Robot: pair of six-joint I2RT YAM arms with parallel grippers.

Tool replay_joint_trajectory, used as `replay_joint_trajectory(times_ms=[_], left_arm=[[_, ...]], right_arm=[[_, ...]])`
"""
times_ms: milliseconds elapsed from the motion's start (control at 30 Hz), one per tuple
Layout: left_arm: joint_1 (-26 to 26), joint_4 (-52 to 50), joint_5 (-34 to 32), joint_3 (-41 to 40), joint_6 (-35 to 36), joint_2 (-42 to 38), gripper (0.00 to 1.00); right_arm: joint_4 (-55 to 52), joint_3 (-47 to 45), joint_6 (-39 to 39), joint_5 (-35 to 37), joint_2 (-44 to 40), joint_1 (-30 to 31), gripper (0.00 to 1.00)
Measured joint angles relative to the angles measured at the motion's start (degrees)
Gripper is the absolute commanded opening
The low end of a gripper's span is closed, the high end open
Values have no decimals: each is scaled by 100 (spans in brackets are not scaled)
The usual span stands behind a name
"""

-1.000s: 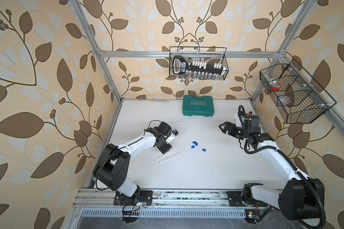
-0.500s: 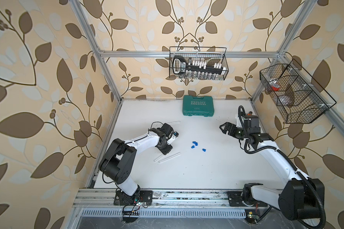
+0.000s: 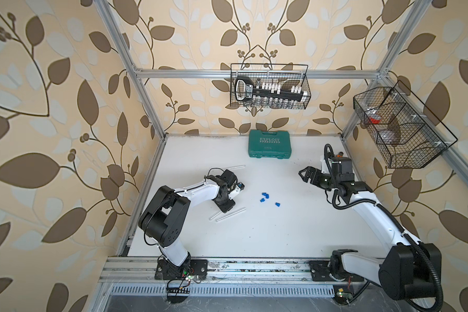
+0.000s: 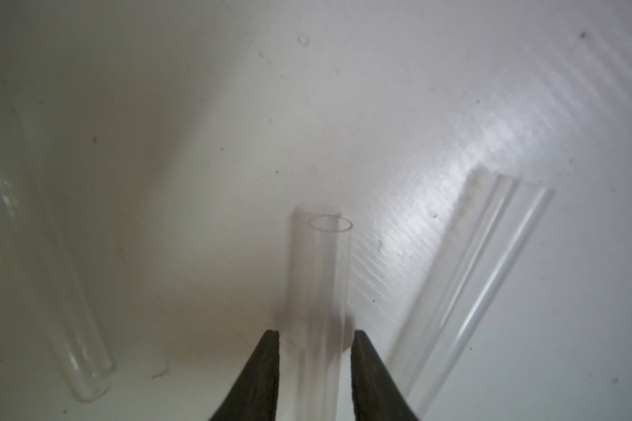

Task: Insert stoppers into test tubes
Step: Pick up the test tube at the center of the board.

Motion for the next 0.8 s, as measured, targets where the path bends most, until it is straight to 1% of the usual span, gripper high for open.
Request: replay_joint_trajectory(times_ms=[400, 800], left_arm=[[0, -205, -20, -66, 109, 0, 27], [0, -236, -114, -76, 155, 9, 14]], right_arm=[[-37, 0, -2, 31, 0, 0, 97], [-48, 0, -2, 37, 0, 0, 97]])
